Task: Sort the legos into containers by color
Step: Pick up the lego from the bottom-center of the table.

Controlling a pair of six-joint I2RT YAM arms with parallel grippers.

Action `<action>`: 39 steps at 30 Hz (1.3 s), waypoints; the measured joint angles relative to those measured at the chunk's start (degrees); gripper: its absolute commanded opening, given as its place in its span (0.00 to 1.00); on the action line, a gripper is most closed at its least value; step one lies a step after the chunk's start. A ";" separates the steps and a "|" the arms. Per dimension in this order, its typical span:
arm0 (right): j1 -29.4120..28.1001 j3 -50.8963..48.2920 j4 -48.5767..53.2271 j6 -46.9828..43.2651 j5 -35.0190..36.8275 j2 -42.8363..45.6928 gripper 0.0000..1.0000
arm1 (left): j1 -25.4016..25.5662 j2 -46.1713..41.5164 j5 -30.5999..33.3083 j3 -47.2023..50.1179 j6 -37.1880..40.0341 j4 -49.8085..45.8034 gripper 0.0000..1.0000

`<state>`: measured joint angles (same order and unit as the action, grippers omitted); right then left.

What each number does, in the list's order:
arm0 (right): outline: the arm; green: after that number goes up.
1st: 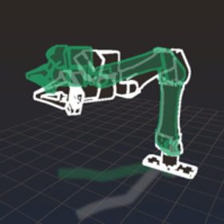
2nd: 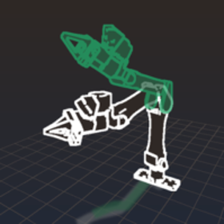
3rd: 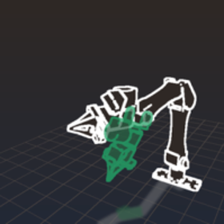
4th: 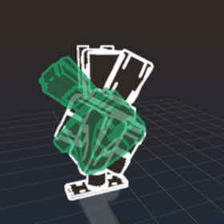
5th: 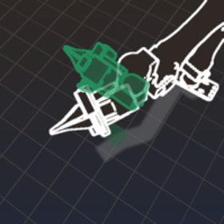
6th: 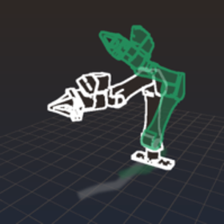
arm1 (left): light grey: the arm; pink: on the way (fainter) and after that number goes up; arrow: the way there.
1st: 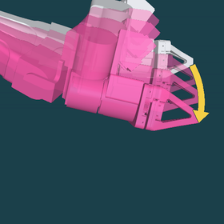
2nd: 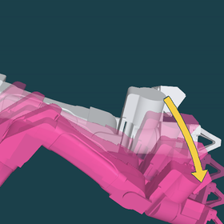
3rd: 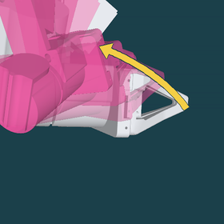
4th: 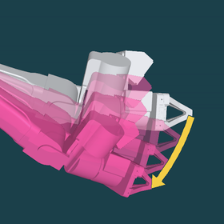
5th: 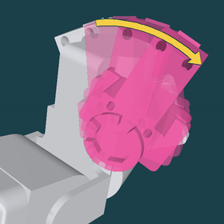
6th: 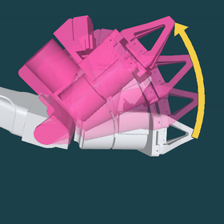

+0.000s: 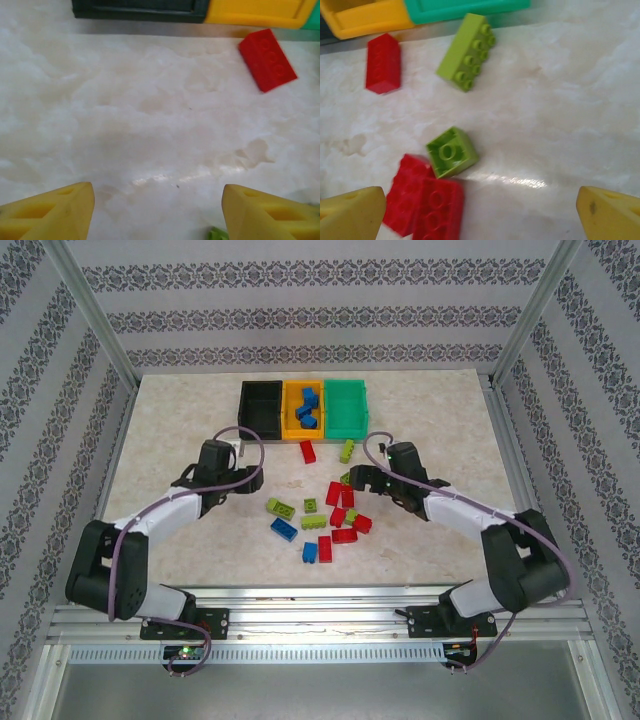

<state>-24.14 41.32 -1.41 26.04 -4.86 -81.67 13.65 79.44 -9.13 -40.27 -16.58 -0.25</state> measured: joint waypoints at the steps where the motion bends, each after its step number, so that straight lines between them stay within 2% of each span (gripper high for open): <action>1: -1.62 0.85 1.77 -0.35 0.87 0.85 0.98 | 0.00 -0.98 -0.55 1.53 -0.50 1.66 0.68; 9: -17.35 10.49 16.39 -3.54 7.50 2.29 0.96 | 0.00 -4.15 -0.72 8.00 -2.36 9.77 0.68; 12: -23.98 13.88 20.09 -3.89 8.07 2.03 0.87 | 0.00 -4.22 -0.52 8.33 -2.60 10.80 0.68; 15: -28.68 16.90 21.92 -3.32 6.43 -0.44 0.73 | 0.00 -4.55 -0.09 8.94 -3.02 11.89 0.68; 20: -34.40 21.70 23.06 -2.43 3.08 -9.84 0.70 | -0.02 -5.84 1.20 10.32 -3.48 12.81 0.68; 27: -37.51 30.51 26.12 -3.28 1.44 -22.75 0.69 | -0.17 -9.51 4.96 12.33 -4.33 13.22 0.68; 39: -36.83 35.50 32.17 -5.09 5.55 -28.92 0.69 | -0.31 -10.43 7.91 13.62 -5.84 14.08 0.67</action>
<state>-60.97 76.82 30.76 20.95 0.69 -110.59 13.34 69.01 -1.21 -26.65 -22.41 13.82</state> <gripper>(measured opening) 0.689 0.675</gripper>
